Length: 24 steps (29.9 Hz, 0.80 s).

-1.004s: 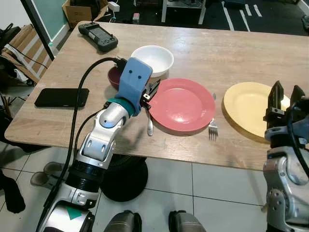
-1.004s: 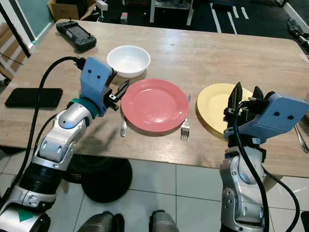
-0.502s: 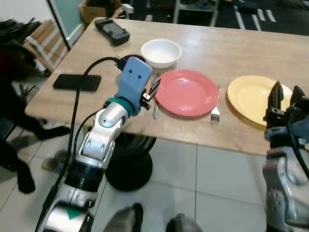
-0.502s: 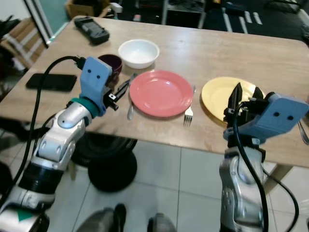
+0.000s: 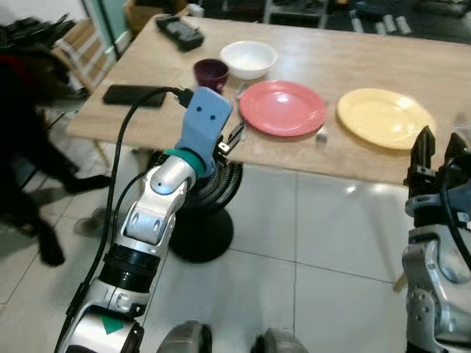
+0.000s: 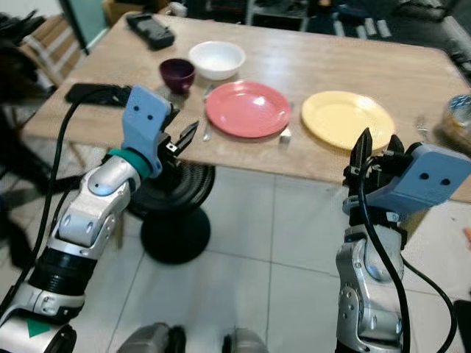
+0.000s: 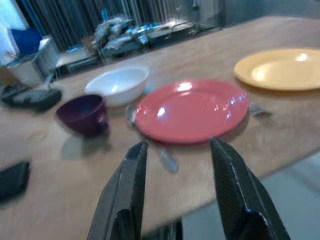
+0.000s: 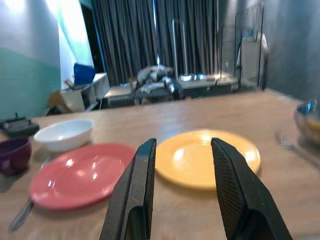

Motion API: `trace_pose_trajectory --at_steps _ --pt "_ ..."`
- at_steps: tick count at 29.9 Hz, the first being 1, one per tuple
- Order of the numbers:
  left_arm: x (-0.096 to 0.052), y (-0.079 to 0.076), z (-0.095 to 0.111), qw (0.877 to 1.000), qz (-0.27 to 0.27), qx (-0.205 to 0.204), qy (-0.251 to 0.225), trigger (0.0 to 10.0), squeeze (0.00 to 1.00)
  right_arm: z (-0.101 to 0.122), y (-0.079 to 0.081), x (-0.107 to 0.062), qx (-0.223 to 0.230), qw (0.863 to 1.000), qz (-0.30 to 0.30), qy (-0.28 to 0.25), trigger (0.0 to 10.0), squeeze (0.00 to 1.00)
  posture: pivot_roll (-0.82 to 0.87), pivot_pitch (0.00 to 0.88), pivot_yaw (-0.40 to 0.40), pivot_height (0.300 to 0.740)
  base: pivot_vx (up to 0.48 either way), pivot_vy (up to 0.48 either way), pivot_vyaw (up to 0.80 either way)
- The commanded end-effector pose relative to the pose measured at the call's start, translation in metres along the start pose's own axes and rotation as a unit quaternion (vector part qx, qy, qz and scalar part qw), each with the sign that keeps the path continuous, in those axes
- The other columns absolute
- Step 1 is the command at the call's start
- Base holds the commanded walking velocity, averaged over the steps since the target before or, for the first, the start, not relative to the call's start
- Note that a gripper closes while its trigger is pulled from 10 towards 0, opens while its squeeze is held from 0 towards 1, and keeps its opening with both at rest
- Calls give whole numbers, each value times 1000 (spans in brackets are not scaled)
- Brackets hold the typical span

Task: Setting the table

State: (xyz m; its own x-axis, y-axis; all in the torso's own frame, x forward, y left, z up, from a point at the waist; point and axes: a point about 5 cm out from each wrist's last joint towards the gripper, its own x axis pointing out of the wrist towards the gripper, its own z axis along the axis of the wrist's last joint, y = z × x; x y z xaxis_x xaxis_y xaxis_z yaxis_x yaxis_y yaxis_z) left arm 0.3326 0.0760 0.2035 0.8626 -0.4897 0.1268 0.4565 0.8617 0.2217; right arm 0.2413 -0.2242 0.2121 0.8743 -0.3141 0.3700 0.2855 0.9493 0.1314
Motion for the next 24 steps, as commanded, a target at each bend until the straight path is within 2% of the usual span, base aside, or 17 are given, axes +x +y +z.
trace_pose_trajectory --at_steps 1,10,14,24 --pt "1 -4 1 1000 -8 -2 -1 10000 0 0 -3 -1 -5 1000 -7 1 10000 0 -38 0 65 740 0 0 0" --pt "2 -4 1 1000 -10 -1 -2 10000 0 0 -3 -1 -4 1000 -7 0 10000 0 -38 0 68 740 0 0 0" --pt "2 -4 1 1000 -10 -1 -1 10000 0 -1 -2 -1 -3 1000 -7 1 10000 0 -38 0 68 740 0 0 -425" --pt "2 -5 1 1000 -13 -1 -1 10000 0 -1 -3 -1 6 1000 -10 7 10000 0 -40 0 67 740 0 0 -800"
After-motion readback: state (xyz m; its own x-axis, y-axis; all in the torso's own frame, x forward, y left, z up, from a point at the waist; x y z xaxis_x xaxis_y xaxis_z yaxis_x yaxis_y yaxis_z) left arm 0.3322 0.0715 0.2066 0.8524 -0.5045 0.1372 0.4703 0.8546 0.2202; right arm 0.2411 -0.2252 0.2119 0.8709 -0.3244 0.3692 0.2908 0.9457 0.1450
